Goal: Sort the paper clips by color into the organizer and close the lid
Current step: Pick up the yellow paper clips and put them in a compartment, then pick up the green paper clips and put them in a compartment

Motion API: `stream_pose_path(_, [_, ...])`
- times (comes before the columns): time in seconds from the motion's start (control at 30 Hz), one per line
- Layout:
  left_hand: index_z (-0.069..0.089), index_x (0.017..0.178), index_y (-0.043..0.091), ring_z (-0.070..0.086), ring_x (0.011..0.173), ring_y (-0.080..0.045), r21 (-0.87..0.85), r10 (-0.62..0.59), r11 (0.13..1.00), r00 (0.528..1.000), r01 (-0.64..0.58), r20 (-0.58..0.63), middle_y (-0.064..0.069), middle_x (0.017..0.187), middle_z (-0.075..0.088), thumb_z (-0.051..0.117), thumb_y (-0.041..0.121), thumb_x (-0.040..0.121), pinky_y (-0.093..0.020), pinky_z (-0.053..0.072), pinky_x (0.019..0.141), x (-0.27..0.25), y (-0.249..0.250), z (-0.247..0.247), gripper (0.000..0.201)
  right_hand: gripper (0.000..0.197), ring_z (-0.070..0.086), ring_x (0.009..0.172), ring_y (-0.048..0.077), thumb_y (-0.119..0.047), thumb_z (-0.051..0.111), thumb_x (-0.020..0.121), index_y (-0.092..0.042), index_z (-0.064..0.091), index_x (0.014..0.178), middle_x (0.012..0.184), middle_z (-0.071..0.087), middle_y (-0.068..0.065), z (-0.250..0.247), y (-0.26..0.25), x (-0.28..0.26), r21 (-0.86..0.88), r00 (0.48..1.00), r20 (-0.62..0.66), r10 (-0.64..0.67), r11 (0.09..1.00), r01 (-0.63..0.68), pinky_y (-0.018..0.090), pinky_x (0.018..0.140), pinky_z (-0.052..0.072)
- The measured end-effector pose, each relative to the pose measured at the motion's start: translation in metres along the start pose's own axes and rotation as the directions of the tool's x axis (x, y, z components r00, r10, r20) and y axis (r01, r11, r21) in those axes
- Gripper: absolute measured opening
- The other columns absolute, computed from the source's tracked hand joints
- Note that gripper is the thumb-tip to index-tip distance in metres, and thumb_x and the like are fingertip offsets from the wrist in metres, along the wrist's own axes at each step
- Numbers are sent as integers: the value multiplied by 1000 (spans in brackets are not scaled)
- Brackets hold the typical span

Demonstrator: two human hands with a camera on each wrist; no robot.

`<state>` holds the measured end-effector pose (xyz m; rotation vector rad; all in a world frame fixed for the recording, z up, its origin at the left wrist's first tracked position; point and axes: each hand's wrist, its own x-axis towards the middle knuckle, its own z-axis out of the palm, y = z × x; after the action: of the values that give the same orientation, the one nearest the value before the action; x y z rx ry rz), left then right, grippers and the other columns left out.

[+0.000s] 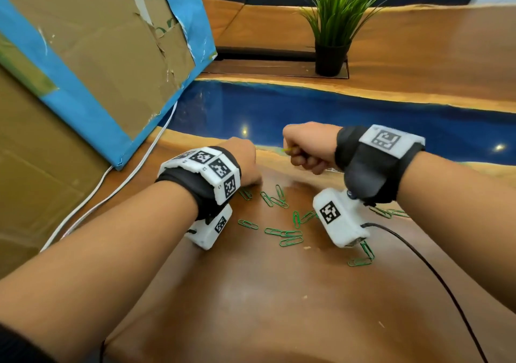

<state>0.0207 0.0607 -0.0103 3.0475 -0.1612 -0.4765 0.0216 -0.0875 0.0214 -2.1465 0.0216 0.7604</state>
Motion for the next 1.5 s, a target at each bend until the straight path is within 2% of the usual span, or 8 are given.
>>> stream_pose_path(0.2, [59, 73, 14, 52, 68, -21, 3, -11, 1000, 998, 10, 65, -4, 73, 58, 68, 33, 74, -26, 39, 55, 4, 8, -4, 21, 35, 24, 34, 8, -25, 42, 91, -17, 36, 57, 54, 38, 0, -41, 20, 1, 369, 992, -122, -29, 926, 73, 13, 32, 19])
stream_pose_path(0.47, [57, 73, 14, 51, 67, -20, 7, -14, 1000, 997, 13, 75, -3, 73, 56, 69, 33, 72, -25, 38, 53, 4, 13, -3, 22, 21, 49, 57, 12, -10, 43, 96, -8, 55, 79, 72, 54, 6, -69, 29, 8, 204, 960, -250, 128, 976, -77, 12, 38, 45])
stream_pose_path(0.6, [52, 80, 11, 47, 72, -22, -51, 11, 999, 998, -7, 69, -4, 75, 50, 56, 33, 83, -26, 36, 56, 1, 20, -12, 22, 17, 63, 70, 22, -9, 54, 88, -3, 59, 103, 84, 61, 12, -67, 27, 12, 140, 948, -302, 94, 989, -54, 27, 58, 58])
stream_pose_path(0.73, [46, 79, 7, 39, 56, -20, -255, 32, 967, 997, -14, 66, -9, 72, 43, 42, 21, 91, -26, 30, 51, 2, 34, -21, 19, 9, 61, 75, 26, -15, 58, 81, -9, 62, 86, 85, 62, 10, -62, 22, 10, 12, 930, -367, -9, 1000, 14, 39, 73, 57])
stream_pose_path(0.87, [42, 70, 16, 41, 55, -14, -498, -6, 867, 1000, 15, 20, -2, 67, 44, 36, 18, 94, -23, 37, 52, 14, 54, -23, 25, 30, 60, 74, 29, -21, 49, 81, -2, 67, 95, 79, 63, 14, -64, 23, 6, -82, 917, -392, -74, 996, 45, 51, 88, 54])
stream_pose_path(1.1, [59, 116, 1, 44, 58, -13, -548, 117, 831, 993, -94, 8, -8, 87, 53, 41, 9, 94, -23, 38, 54, 34, 96, -37, 30, 22, 67, 94, 25, -22, 48, 86, -21, 67, 96, 87, 66, 1, -70, 50, -20, -119, 911, -400, -96, 992, 52, 42, 87, 56])
stream_pose_path(1.23, [58, 89, 19, 51, 79, -22, -571, 146, 809, 989, -138, -32, -8, 93, 57, 36, -2, 88, -31, 44, 67, 41, 116, -41, 31, 19, 64, 97, 23, -24, 49, 85, -24, 67, 93, 91, 67, -1, -79, 65, -31, -120, 902, -420, -100, 991, 54, 41, 89, 54])
stream_pose_path(1.5, [56, 87, 24, 60, 93, -23, -538, 142, 822, 983, -185, -121, -6, 105, 64, 37, 6, 87, -36, 50, 81, 41, 125, -35, 27, 16, 60, 89, 18, -22, 49, 87, -25, 64, 91, 79, 59, -10, -92, 88, -41, -147, 885, -449, -127, 987, 67, 30, 79, 47])
